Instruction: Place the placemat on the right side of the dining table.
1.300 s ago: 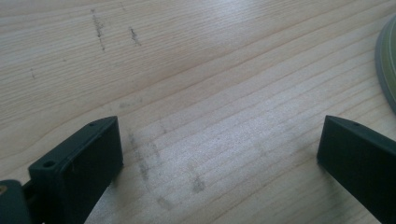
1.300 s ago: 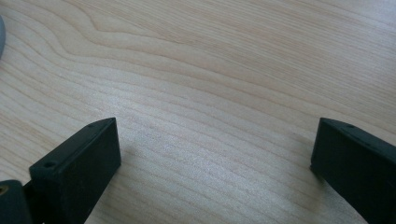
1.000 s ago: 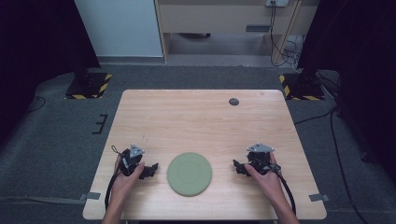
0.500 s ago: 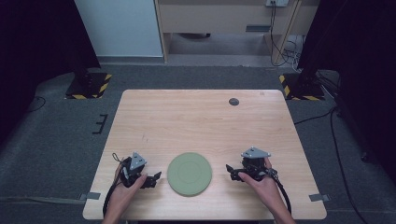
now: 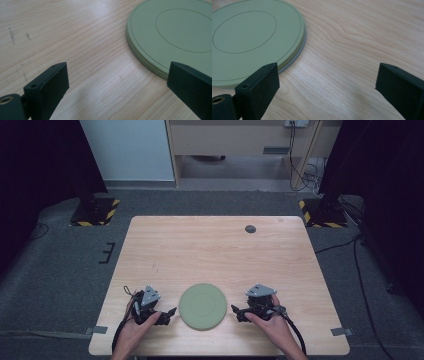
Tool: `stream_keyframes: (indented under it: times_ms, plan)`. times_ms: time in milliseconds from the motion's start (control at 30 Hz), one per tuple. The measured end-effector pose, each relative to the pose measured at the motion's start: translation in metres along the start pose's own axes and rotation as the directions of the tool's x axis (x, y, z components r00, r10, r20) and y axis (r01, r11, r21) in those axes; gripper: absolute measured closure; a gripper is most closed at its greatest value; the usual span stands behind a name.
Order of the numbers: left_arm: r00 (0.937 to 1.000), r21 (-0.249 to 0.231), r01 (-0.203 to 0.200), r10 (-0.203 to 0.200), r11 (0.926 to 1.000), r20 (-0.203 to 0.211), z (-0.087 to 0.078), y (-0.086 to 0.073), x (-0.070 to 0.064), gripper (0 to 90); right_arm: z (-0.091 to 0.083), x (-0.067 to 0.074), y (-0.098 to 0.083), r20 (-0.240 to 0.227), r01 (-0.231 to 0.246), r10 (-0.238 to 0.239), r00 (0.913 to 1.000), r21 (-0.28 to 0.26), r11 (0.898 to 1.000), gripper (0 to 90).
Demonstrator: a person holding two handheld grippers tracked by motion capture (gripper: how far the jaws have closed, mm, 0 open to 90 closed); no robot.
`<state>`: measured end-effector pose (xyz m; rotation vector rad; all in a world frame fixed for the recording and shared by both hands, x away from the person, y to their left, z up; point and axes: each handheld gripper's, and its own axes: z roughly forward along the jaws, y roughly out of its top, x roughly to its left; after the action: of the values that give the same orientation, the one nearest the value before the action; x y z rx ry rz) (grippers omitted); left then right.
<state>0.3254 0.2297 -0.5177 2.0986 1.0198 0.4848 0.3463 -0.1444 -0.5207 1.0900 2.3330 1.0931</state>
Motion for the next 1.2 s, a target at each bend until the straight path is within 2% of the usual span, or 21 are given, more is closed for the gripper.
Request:
stream_keyframes:
  times_ms: [200,433,600,800,1033,1200]
  plan:
    - [0.9998,0.012,-0.010,0.010,0.9999,0.014,0.001,-0.001,0.000,2.5,0.000,0.005,0.003,-0.019,0.007,-0.007,0.9998,-0.008,1.000,5.2]
    - [0.9995,-0.015,0.002,-0.002,0.9999,0.032,0.000,0.001,-0.003,2.5,0.002,0.011,0.003,-0.017,0.016,-0.016,0.9997,-0.014,1.000,5.3]
    - [0.9993,-0.005,-0.007,0.007,1.0000,0.038,0.002,0.001,-0.005,2.6,0.004,0.015,0.003,-0.020,0.022,-0.022,0.9996,-0.011,1.000,5.5]
    - [0.9989,-0.015,0.002,-0.001,0.9999,0.048,-0.001,0.002,-0.003,2.8,0.004,0.017,0.003,-0.025,0.028,-0.028,0.9993,-0.011,1.000,5.7]
    - [0.9977,-0.008,-0.036,0.037,0.9993,0.057,0.003,0.002,-0.009,2.6,0.006,0.019,0.003,-0.031,0.043,-0.043,0.9986,-0.004,0.999,5.7]
    - [0.9966,0.002,-0.047,0.047,0.9989,0.068,0.006,0.002,-0.011,2.5,0.008,0.022,0.002,-0.033,0.059,-0.058,0.9977,0.007,0.998,5.8]
